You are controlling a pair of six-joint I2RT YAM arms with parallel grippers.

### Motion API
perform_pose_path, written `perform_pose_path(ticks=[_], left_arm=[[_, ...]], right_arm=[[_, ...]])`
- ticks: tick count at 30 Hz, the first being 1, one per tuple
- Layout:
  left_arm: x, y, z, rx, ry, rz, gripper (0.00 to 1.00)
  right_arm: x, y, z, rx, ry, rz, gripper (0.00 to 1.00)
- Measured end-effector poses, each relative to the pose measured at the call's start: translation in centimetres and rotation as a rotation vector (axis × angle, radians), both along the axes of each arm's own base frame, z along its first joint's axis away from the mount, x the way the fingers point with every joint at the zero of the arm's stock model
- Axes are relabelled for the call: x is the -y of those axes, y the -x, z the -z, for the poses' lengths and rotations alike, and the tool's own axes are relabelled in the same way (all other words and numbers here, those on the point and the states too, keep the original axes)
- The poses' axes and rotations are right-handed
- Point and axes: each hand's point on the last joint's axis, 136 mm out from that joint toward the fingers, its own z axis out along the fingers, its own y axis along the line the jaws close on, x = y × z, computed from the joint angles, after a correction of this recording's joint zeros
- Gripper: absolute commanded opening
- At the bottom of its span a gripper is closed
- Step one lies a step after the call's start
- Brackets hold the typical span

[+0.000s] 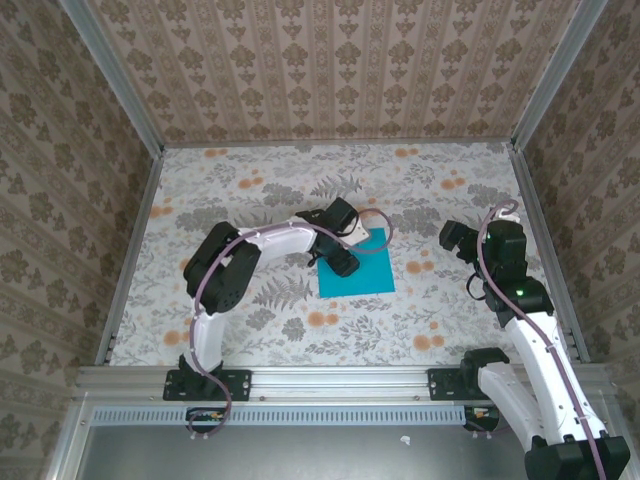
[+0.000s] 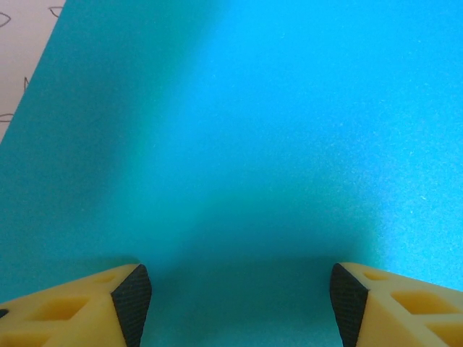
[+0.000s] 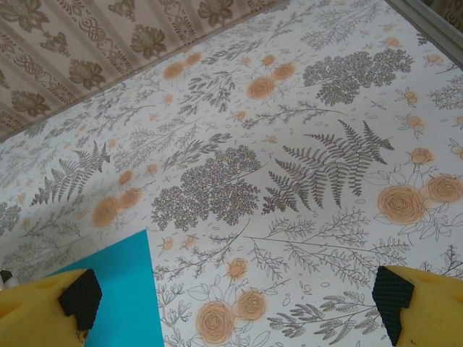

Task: Fold a paper plane with a square sheet of paper (fold left side to right side)
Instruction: Move the square sheet of paper to the center of the table, then pick up the square sheet of paper from the center of the table.

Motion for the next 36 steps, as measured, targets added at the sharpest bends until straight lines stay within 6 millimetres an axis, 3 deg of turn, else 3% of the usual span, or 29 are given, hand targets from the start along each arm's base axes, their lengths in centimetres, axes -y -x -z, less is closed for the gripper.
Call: perform_pose_path(ticks=[5, 7, 10, 12, 15, 17, 20, 26, 36], left_arm=[[0.4, 0.5, -0.2, -0.018, 0.022, 0.021, 0.74], [0.6, 0.8, -1.2, -0.021, 0.041, 0.026, 0.75], [0.3, 0.8, -4.8, 0.0, 0.123, -0.005, 0.76], [-0.6, 0.5, -8.3, 0.028, 0.21, -0.064, 0.76], [-3.0, -0.1, -12.7, 0.045, 0.352, -0.218, 0.76], [-4.8, -0.2, -13.8, 0.022, 0.428, -0.335, 0.75], [-6.4, 1.3, -12.3, -0.075, 0.478, -0.471, 0.73], [-7.2, 5.3, -6.9, -0.337, 0.477, -0.642, 0.61], [-4.7, 7.2, -4.4, -0.496, 0.498, -0.693, 0.57]], right_arm=[[-0.2, -0.1, 0.3, -0.012, -0.005, -0.009, 1.0], [-0.4, -0.3, 1.0, -0.04, -0.008, -0.018, 1.0], [-0.9, -0.8, 2.1, -0.099, -0.012, -0.038, 1.0], [-1.4, -1.2, 2.8, -0.139, -0.013, -0.057, 1.0], [-2.8, -1.9, 4.0, -0.2, -0.013, -0.104, 1.0], [-4.2, -2.3, 4.8, -0.245, -0.005, -0.147, 1.0], [-6.6, -3.0, 6.3, -0.312, 0.019, -0.22, 1.0], [-11.5, -4.6, 9.0, -0.419, 0.078, -0.352, 1.0], [-17.3, -7.8, 15.3, -0.572, 0.144, -0.458, 1.0]])
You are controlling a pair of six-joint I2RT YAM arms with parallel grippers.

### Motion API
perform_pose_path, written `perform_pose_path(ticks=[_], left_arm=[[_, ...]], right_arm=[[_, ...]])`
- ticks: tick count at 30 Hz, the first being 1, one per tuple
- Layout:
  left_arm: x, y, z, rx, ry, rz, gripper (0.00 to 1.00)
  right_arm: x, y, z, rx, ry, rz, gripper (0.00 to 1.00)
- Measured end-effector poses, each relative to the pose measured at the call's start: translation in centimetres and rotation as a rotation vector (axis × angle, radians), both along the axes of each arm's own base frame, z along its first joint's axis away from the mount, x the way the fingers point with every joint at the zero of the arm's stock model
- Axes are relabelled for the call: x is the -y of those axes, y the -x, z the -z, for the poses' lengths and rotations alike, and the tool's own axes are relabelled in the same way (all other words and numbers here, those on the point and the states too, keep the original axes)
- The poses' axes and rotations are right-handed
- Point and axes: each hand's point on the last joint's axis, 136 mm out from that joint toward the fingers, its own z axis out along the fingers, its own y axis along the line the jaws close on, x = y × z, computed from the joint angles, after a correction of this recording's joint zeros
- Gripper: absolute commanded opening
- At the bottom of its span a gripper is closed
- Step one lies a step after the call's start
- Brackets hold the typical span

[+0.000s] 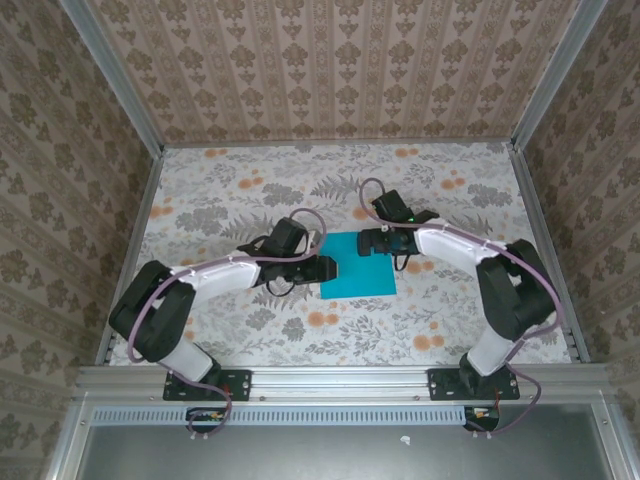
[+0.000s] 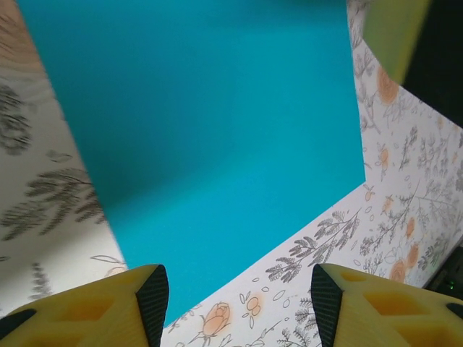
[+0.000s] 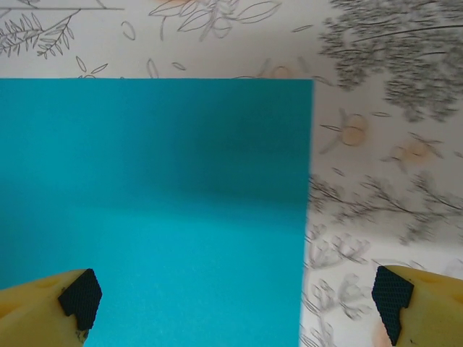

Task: Fold a paper plane with a square sheet of paper (fold left side to right side)
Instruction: Pick up the square sheet of paper from the center of the table.

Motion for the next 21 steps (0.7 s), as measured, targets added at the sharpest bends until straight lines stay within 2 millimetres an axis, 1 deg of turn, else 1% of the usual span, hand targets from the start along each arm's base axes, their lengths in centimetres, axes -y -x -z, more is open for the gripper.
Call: perform_pose_path(ticks=[2, 4, 8, 11, 14, 21], left_arm=[[0.7, 0.6, 1.0, -0.028, -0.015, 0.015, 0.57], [1.2, 1.0, 2.0, -0.052, -0.031, 0.023, 0.56], [1.2, 1.4, 3.4, -0.087, -0.06, 0.018, 0.56], [1.4, 1.1, 3.2, -0.085, -0.056, 0.009, 0.55], [1.4, 0.9, 3.5, -0.087, -0.064, 0.003, 0.53], [1.4, 0.7, 3.6, -0.082, -0.073, -0.003, 0.5]], right_arm=[[-0.4, -0.5, 0.9, -0.014, 0.011, -0.002, 1.0], [-0.4, -0.7, 1.7, -0.027, 0.023, 0.002, 1.0], [-0.3, -0.5, 3.1, -0.061, 0.04, 0.004, 1.0], [-0.3, -0.4, 3.5, -0.072, 0.042, 0.007, 1.0], [-0.7, -0.2, 3.6, -0.079, 0.027, 0.005, 1.0], [-3.0, 1.0, 3.6, -0.106, -0.023, -0.039, 1.0]])
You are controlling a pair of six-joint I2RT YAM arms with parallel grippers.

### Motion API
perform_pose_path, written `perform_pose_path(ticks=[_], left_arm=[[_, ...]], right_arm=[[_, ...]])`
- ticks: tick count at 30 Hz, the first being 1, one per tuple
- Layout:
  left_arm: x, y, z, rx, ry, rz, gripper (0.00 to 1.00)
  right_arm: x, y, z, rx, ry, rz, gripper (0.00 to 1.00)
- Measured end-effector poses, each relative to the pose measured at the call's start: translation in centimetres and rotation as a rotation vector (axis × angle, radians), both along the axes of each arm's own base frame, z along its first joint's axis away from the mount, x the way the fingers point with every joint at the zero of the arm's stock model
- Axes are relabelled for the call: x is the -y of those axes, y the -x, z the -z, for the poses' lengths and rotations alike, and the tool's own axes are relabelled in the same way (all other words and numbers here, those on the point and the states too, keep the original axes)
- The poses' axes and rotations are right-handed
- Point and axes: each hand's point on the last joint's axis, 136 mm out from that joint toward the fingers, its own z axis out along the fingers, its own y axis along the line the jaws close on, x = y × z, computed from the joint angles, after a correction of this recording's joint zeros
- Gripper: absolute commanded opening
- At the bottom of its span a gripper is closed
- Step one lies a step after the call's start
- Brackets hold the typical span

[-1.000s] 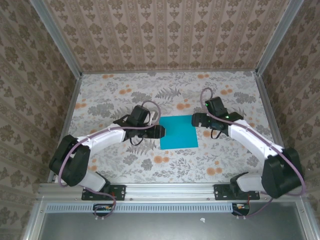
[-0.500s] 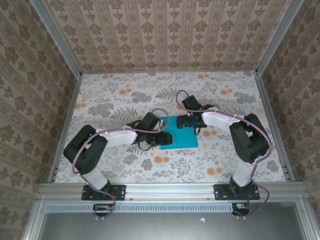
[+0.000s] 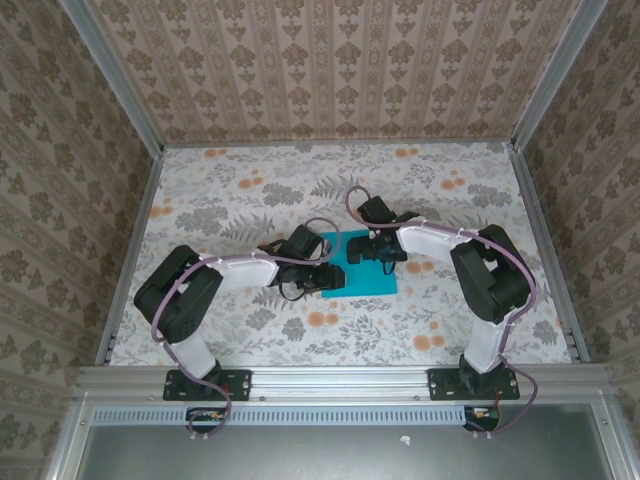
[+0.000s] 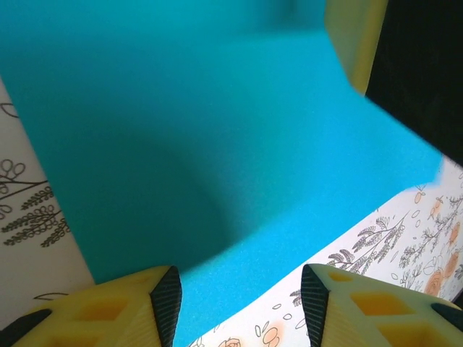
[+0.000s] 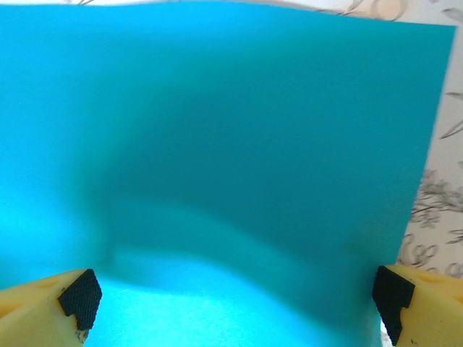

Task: Fold a paper plane with a square sheet of paper (fold left side to right side)
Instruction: Pick up the square sheet of paper from the center of the table.

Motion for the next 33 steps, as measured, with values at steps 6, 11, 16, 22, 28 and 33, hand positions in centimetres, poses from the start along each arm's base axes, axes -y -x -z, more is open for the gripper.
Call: perform_pose_path(ticks=[6, 11, 16, 22, 28, 33], left_arm=[[0.0, -0.1, 0.0, 0.005, 0.002, -0.002, 0.5], [0.2, -0.3, -0.1, 0.019, 0.015, -0.002, 0.5], [-0.6, -1.2, -0.6, 0.046, 0.049, -0.033, 0.52], [-2.9, -3.5, -4.5, 0.142, 0.152, -0.091, 0.66], [-8.4, -6.3, -10.1, 0.294, 0.298, -0.202, 0.84], [-11.8, -7.3, -15.7, 0.442, 0.425, -0.235, 0.94]], right_arm=[[-1.9, 1.1, -0.3, -0.02, -0.042, -0.032, 0.94], [-2.4, 1.6, -0.3, -0.037, -0.06, -0.039, 0.79], [-2.7, 1.8, -0.4, -0.048, -0.077, -0.04, 0.53], [-3.1, 1.9, -1.2, -0.037, -0.136, -0.046, 0.32], [-2.9, 1.6, -4.8, 0.056, -0.356, -0.056, 0.25], [-3.3, 0.7, -11.3, 0.21, -0.61, -0.129, 0.25]])
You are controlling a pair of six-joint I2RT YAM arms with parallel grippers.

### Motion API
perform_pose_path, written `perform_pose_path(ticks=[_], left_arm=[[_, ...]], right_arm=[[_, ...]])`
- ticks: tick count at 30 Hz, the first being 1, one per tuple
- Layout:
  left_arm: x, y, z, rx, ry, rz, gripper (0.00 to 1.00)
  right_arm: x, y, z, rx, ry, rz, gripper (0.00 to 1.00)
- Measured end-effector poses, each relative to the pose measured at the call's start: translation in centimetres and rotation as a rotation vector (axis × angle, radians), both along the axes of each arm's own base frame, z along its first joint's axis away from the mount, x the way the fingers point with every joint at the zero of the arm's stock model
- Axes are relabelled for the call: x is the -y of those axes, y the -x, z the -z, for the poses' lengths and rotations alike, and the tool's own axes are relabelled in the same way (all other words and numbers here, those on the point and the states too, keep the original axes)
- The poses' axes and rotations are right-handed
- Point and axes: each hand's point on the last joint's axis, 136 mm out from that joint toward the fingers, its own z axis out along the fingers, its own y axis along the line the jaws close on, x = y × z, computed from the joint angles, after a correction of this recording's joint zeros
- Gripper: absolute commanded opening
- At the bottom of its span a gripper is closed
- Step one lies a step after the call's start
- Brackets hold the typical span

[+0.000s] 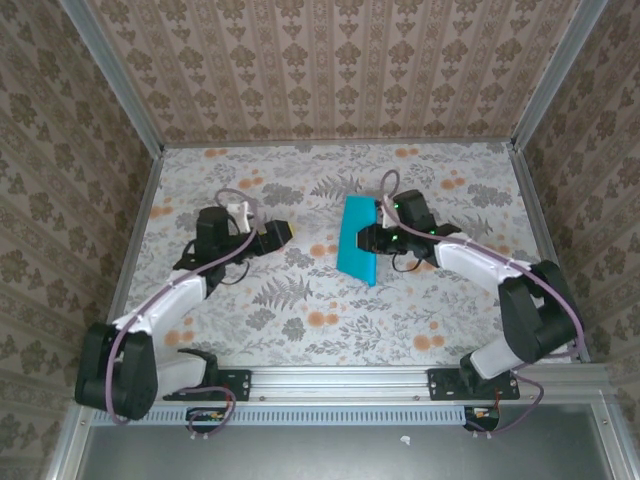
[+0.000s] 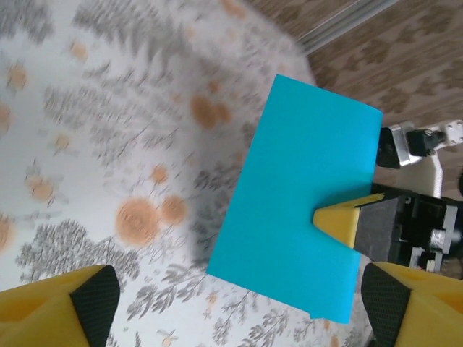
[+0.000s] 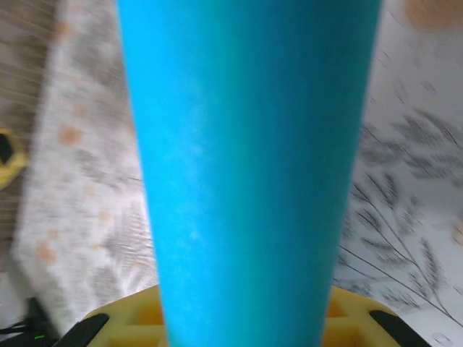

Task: Fold a paper plane with a square sheet of paper (fold left side to right side)
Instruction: Pick up the square sheet of paper from the center of the table, then place a square sheet of paper at the center of the table.

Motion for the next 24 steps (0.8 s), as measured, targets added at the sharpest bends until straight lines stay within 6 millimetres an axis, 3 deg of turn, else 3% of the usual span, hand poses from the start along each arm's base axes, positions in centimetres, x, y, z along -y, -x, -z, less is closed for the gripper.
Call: perform_pose_path(ticks=[2, 6, 14, 19, 24], left_arm=[[0.0, 0.3, -2.2, 0.069, 0.042, 0.033, 0.96], [1.2, 1.4, -5.5, 0.162, 0.107, 0.143, 0.96], [3.8, 3.1, -9.6, 0.274, 0.162, 0.317, 0.96], [5.5, 4.2, -10.1, 0.286, 0.18, 0.4, 0.89], [6.4, 5.1, -11.0, 0.324, 0.191, 0.453, 0.59]], right_arm=[[-0.7, 0.0, -3.1, 0.074, -0.092, -0.053, 0.25], [-2.6, 2.0, -8.3, 0.173, -0.243, -0.211, 0.25], [-6.0, 6.7, -16.2, 0.313, -0.408, -0.478, 0.25], [-6.7, 8.5, -18.5, 0.355, -0.448, -0.547, 0.25], [-6.7, 8.5, -18.5, 0.356, -0.446, -0.544, 0.26]])
